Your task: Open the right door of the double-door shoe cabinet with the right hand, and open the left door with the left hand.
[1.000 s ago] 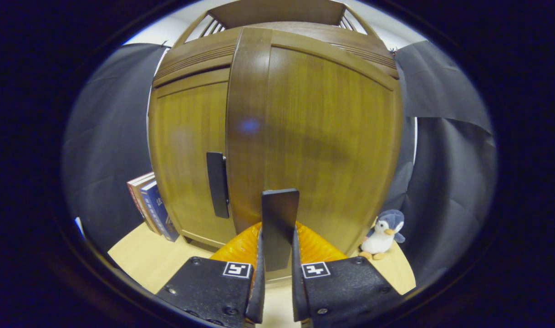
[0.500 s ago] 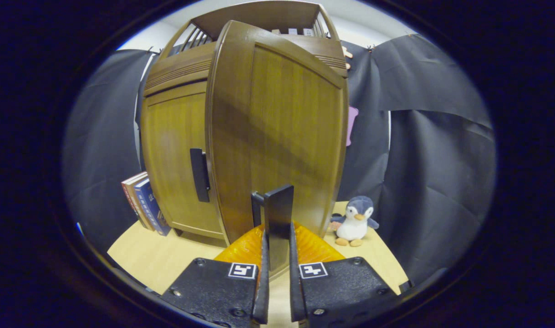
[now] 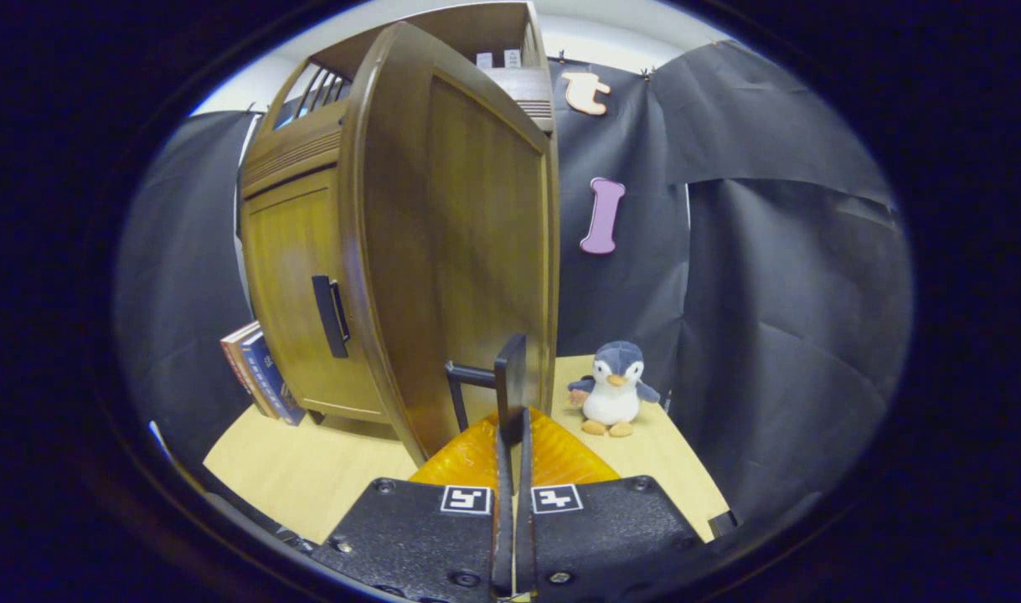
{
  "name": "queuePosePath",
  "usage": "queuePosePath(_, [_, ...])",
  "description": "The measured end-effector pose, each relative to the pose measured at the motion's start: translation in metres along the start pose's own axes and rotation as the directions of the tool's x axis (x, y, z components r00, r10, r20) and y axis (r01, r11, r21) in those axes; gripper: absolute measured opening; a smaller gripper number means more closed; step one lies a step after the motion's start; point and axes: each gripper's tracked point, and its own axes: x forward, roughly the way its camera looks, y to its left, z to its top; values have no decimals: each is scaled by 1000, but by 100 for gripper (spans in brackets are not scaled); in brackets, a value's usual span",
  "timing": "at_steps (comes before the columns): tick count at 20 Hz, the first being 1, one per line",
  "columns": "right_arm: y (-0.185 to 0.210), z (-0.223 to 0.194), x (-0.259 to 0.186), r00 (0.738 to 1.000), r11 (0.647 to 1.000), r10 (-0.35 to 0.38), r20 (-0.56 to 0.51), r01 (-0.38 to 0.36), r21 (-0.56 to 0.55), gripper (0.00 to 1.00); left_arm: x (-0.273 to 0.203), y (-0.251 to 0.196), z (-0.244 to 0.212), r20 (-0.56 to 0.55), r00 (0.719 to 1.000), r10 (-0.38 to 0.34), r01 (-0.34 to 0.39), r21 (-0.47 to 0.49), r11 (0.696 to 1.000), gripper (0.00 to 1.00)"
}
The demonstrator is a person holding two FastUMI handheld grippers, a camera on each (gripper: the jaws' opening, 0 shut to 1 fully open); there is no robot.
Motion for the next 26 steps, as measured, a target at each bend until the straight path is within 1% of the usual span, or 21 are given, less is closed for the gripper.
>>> queuePosePath(4, [-23,1,-2,997,996,81,-14,-81,-48,5,3,-44,7,3,1000,30,-30,11,999,96])
queuePosePath(5, [-29,1,-2,994,993,103,-22,-104,-56,5,3,-56,9,3,999,40,-40,9,999,100])
queuePosePath(6, [-35,2,-3,992,990,127,-25,-128,-62,5,2,-69,11,5,999,49,-49,11,999,96])
queuePosePath(10, [-54,6,-2,974,969,225,-32,-227,-96,4,-2,-107,17,5,993,118,-118,24,993,96])
queuePosePath(14, [-73,9,1,954,947,298,-35,-300,-117,5,-7,-137,18,-3,983,183,-183,22,983,96])
queuePosePath(16, [-83,11,3,946,938,322,-40,-325,-119,5,-9,-148,19,-10,979,203,-203,17,979,96])
queuePosePath(17, [-88,11,3,942,935,332,-42,-335,-120,5,-9,-153,21,-11,978,211,-210,16,977,100])
queuePosePath(18, [-93,13,4,939,932,341,-41,-343,-120,5,-9,-157,23,-10,976,219,-219,16,976,96])
queuePosePath(19, [-97,13,5,938,930,346,-39,-348,-117,5,-10,-159,24,-10,974,226,-225,18,974,100])
queuePosePath(20, [-102,14,7,937,930,347,-38,-349,-114,5,-9,-161,26,-7,973,232,-232,21,972,100])
queuePosePath(21, [-108,15,8,937,930,348,-36,-349,-111,5,-8,-163,26,-6,971,237,-237,23,971,96])
queuePosePath(24, [-120,18,11,938,934,346,-35,-348,-83,4,-10,-167,28,-8,971,240,-240,27,970,96])
queuePosePath(26, [-118,18,10,934,930,356,-31,-358,-80,4,-6,-164,28,-9,971,241,-241,29,970,96])
